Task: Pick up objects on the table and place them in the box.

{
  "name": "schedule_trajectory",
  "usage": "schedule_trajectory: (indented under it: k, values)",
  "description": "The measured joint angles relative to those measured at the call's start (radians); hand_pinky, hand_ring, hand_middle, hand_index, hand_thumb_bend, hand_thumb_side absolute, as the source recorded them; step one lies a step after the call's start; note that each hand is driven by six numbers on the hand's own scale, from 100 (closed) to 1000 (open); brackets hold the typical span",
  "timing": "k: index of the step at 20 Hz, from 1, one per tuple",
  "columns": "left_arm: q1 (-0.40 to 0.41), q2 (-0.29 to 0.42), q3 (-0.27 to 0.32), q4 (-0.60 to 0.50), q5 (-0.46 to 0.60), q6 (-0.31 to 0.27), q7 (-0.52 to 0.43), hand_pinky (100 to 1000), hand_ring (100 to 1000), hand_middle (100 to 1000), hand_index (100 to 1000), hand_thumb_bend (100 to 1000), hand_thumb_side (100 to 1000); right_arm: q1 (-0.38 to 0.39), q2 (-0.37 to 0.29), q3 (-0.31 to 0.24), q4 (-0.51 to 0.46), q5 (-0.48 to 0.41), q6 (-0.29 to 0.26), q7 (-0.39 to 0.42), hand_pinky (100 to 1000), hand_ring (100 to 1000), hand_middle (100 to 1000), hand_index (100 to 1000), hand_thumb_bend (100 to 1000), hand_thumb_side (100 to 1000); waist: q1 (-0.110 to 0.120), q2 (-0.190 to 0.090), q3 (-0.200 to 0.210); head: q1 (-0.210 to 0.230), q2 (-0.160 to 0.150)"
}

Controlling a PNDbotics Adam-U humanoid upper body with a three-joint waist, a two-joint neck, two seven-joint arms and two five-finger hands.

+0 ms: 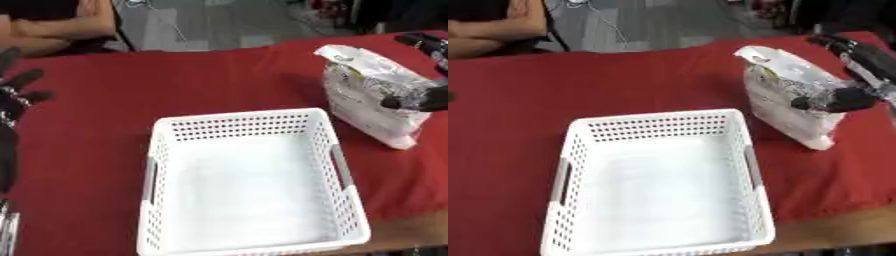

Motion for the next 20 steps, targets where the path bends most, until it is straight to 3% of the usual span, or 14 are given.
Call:
schedule_trajectory:
  k: [14,15,16,17,18,19,20]
  values:
    - [0.0,0.0,0.0,0.0,0.0,0.0,-0.008,740,862,978,956,753,1000,0.019,0.004,-0.006,0.094,0.045,-0.006,0.013,887,896,899,1000,818,714,0.001,0.0,0.0,0.0,0.0]
    - [0.0,0.0,0.0,0.0,0.0,0.0,-0.009,740,862,979,956,753,1000,0.019,0.004,-0.006,0.096,0.045,-0.007,0.015,818,846,880,1000,816,707,0.001,0.0,0.0,0.0,0.0]
    - [0.0,0.0,0.0,0.0,0.0,0.0,-0.009,740,862,979,956,753,1000,0.019,0.004,-0.006,0.099,0.047,-0.008,0.015,840,860,885,1000,817,710,0.001,0.0,0.0,0.0,0.0]
    - [0.0,0.0,0.0,0.0,0.0,0.0,-0.009,741,863,979,956,752,1000,0.019,0.004,-0.006,0.099,0.048,-0.008,0.015,650,744,817,961,735,661,0.001,0.0,0.0,0.0,0.0]
    - [0.0,0.0,0.0,0.0,0.0,0.0,-0.009,741,863,979,956,752,1000,0.019,0.004,-0.007,0.099,0.048,-0.008,0.015,650,744,817,961,735,661,0.001,0.0,0.0,0.0,0.0]
    - [0.0,0.0,0.0,0.0,0.0,0.0,-0.009,741,863,980,956,752,1000,0.019,0.004,-0.008,0.098,0.048,-0.008,0.013,466,609,704,872,589,608,0.001,0.0,0.0,0.0,0.0]
    - [0.0,0.0,0.0,0.0,0.0,0.0,-0.009,741,863,980,956,751,1000,0.019,0.004,-0.01,0.098,0.049,-0.009,0.01,465,578,662,836,538,594,0.001,0.0,0.0,0.0,0.0]
